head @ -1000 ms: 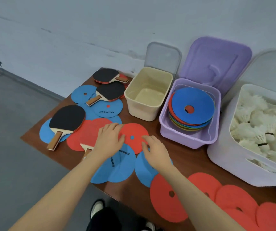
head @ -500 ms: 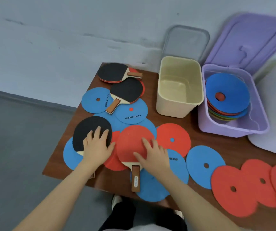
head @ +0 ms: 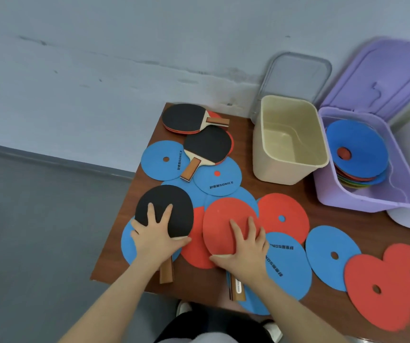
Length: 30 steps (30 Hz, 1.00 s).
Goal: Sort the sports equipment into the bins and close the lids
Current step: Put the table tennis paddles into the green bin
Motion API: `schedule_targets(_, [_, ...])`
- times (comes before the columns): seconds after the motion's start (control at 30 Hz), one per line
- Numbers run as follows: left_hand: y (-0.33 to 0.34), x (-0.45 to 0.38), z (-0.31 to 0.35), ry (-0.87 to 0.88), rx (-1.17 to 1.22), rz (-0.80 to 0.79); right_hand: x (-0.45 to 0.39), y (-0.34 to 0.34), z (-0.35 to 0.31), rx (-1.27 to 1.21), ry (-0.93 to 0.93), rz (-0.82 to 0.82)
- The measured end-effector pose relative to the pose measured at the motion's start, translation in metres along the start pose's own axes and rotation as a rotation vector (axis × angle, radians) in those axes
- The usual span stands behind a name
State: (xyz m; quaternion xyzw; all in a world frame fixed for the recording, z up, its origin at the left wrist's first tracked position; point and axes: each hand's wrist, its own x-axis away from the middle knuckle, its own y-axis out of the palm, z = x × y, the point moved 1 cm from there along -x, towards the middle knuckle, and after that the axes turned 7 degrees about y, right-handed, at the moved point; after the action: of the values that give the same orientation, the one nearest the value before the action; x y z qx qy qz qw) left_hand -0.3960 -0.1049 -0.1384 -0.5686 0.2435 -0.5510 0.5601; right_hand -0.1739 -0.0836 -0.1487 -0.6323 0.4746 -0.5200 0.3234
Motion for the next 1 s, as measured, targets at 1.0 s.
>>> schedule_targets(1.0, [0.032,0.005,0.1,0.223,-0.129,0.005,-0.005,-0.037,0.111,-0.023,0.166,0.092])
